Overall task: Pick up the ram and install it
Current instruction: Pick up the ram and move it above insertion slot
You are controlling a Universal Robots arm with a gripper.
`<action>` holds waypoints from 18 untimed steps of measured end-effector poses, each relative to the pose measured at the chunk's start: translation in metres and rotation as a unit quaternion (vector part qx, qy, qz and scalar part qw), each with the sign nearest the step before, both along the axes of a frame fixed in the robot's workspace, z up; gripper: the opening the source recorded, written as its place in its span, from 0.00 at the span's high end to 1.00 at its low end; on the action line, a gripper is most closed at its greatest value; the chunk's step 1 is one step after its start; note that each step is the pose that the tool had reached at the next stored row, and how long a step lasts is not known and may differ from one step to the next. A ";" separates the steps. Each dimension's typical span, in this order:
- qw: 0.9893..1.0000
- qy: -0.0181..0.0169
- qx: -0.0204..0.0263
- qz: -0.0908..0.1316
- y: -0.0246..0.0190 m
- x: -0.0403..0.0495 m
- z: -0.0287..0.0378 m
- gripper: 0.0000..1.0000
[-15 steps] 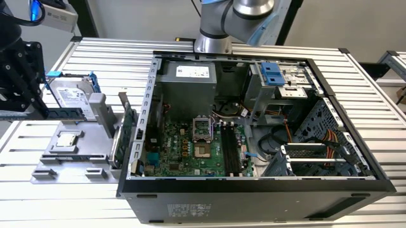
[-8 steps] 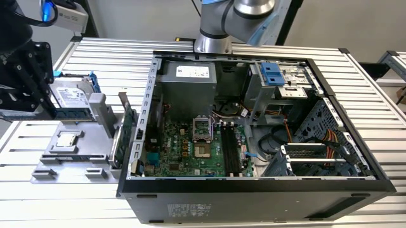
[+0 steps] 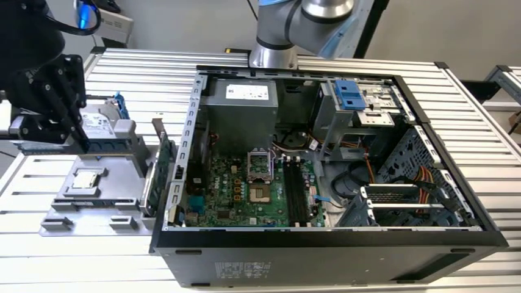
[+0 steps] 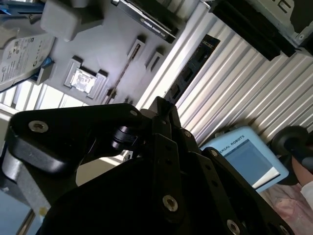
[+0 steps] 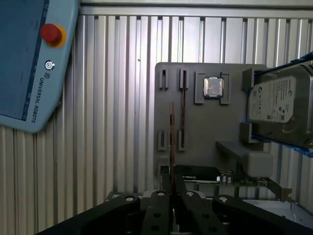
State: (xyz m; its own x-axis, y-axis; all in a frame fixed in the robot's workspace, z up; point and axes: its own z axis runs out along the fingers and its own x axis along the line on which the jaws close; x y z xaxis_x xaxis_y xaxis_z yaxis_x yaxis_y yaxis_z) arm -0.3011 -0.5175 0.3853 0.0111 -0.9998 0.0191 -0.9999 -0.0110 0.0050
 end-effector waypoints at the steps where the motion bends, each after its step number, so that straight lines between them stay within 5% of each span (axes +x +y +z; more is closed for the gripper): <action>1: 1.000 0.000 0.000 0.000 0.0000 0.0027 0.0000 1.00; 18: 1.000 0.000 0.000 0.000 0.0000 0.0444 -0.0001 1.00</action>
State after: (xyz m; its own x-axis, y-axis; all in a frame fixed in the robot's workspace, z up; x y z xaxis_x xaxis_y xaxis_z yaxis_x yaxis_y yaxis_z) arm -0.2567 -0.5175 0.3853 0.0110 -0.9998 0.0190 -0.9999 -0.0109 0.0049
